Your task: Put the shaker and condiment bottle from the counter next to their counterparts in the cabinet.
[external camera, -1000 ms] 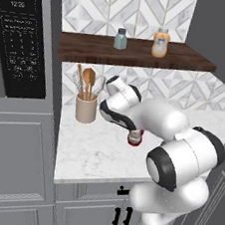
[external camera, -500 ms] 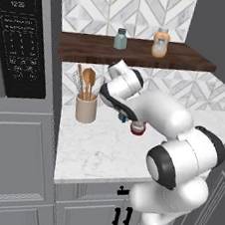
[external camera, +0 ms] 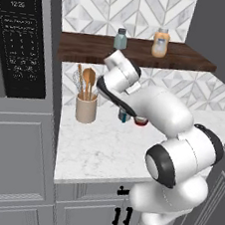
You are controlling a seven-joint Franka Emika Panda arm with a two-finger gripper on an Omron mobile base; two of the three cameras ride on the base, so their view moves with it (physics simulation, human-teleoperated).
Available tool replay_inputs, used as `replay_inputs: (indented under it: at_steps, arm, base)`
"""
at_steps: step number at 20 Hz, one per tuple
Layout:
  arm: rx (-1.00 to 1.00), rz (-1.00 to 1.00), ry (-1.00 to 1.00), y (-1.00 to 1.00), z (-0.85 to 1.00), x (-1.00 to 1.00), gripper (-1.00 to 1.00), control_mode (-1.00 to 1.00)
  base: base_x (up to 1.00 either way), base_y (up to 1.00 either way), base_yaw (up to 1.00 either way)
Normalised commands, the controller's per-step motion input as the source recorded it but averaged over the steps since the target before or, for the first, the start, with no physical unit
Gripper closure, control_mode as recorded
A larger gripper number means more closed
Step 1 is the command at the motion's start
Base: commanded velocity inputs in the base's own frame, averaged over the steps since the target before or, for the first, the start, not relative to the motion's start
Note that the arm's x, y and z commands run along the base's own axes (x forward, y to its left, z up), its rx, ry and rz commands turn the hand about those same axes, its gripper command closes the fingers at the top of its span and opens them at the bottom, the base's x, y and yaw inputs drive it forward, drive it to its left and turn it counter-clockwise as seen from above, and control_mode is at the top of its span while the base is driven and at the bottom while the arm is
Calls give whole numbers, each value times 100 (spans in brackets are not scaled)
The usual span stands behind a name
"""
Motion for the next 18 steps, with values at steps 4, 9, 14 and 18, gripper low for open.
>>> replay_inputs:
  at_steps: [4,9,14,18]
  arm:
    - [-2,6,0,-1,46,-12,100,-100]
    - [0,5,-9,-5,42,-44,100,-100]
    - [0,2,-19,-4,41,-58,100,-100]
    - [0,4,-18,0,55,-31,100,-100]
  base:
    - [0,0,0]
    - [0,0,0]
    - [0,0,0]
    - [0,0,0]
